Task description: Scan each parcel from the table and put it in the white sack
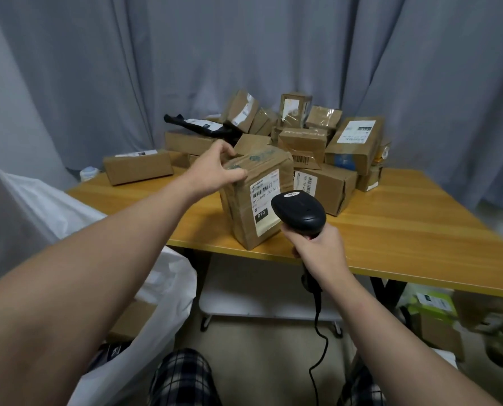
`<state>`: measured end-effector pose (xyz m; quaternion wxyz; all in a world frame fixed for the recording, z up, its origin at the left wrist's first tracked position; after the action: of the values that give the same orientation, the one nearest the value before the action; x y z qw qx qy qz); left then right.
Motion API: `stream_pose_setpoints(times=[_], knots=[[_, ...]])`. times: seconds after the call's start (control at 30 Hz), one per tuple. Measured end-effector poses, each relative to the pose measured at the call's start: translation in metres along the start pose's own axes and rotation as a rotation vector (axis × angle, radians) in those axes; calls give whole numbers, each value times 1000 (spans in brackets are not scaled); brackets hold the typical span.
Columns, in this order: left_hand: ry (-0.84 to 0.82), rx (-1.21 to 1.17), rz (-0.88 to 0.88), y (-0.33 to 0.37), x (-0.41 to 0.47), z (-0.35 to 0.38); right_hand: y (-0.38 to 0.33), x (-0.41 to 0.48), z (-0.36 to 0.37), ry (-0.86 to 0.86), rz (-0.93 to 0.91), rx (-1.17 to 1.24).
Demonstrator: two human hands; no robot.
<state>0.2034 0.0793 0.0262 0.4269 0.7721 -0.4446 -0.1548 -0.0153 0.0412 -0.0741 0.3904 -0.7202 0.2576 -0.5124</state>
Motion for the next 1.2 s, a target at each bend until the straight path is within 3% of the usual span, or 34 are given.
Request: stream_pose_setpoints(times=[0.23,0.6,0.83,1.2], knots=[[-61,271,21,-6,11,29,11,6,-7,35,30,-22],[126,83,121,-17,24,40,25,5,-12,33,-11,-42],[67,47,134,-25,31,38,19,0,-7,33,-68,-27],[-25,33,85,-29,39,38,26,-17,-5,28,9,42]])
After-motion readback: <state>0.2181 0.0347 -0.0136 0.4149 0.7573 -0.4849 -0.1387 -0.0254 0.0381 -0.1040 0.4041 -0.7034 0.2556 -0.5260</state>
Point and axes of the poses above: each hand's wrist, its own x-axis towards the middle knuckle, its own z-axis out of the palm, y = z × x, the point moved 7 cm from there along x, towards the middle knuckle, and after that the axes turned 15 degrees about -z, right-handed, at the moved point
